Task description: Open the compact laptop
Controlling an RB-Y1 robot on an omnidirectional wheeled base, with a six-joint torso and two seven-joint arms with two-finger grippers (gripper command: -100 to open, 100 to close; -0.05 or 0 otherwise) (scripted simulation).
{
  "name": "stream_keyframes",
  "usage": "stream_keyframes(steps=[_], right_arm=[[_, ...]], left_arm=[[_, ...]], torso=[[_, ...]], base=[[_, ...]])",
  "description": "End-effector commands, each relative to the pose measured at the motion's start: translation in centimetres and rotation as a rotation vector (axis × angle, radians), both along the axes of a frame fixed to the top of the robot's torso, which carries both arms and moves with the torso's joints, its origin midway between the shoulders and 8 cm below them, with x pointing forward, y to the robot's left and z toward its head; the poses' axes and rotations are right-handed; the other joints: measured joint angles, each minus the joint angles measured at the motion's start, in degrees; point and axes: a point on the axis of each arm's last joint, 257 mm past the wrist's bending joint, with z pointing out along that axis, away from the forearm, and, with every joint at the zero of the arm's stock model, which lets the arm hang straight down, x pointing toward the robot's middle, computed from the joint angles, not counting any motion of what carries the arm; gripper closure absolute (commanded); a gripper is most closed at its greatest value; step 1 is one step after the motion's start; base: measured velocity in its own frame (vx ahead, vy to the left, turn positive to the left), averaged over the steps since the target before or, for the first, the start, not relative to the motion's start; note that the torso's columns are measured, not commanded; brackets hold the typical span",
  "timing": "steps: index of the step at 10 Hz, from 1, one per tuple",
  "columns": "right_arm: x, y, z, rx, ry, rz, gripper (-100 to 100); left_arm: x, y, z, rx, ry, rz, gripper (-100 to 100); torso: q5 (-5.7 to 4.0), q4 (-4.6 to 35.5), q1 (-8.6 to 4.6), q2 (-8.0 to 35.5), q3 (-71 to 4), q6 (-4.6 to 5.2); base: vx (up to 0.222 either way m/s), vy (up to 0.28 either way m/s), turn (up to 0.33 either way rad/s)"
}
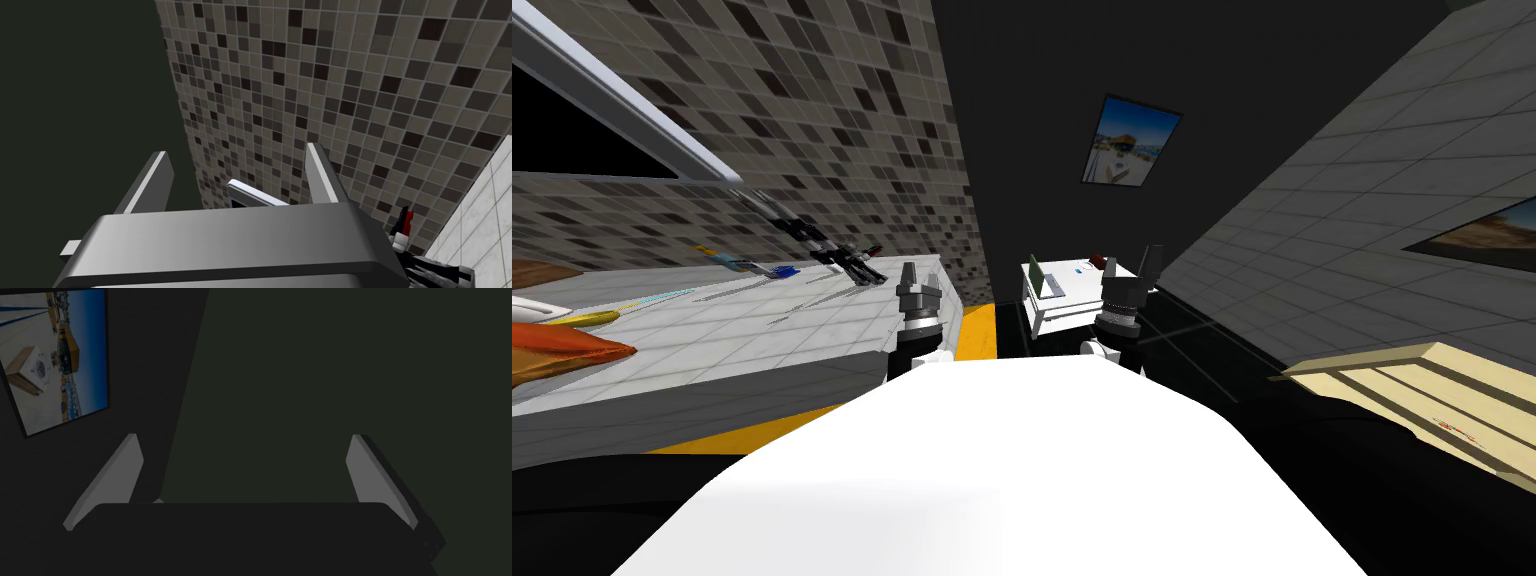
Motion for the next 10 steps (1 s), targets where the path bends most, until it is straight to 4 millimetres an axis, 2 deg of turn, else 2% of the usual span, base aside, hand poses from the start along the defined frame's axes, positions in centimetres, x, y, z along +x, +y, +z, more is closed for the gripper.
stream_keyframes(steps=[1,9,10], right_arm=[[0.0,0.0,0.0,0.0,0.0,0.0,0],[-0.01,0.0,0.01,0.0,0.0,0.0,0],[0.3,0.51,-0.3,-0.047,0.016,0.003,-100]], left_arm=[[0.0,0.0,0.0,0.0,0.0,0.0,0],[-0.01,0.0,0.02,0.0,0.0,0.0,0],[-0.01,0.0,0.02,0.0,0.0,0.0,0]], torso=[[0.0,2.35,0.0,2.32,-4.67,0.0],[0.0,35.37,0.0,35.39,-70.73,0.0],[0.0,39.6,0.0,39.62,-79.19,0.0]], base=[[0.0,0.0,0.0],[0.0,0.0,0.0],[0.017,0.012,-0.005]])
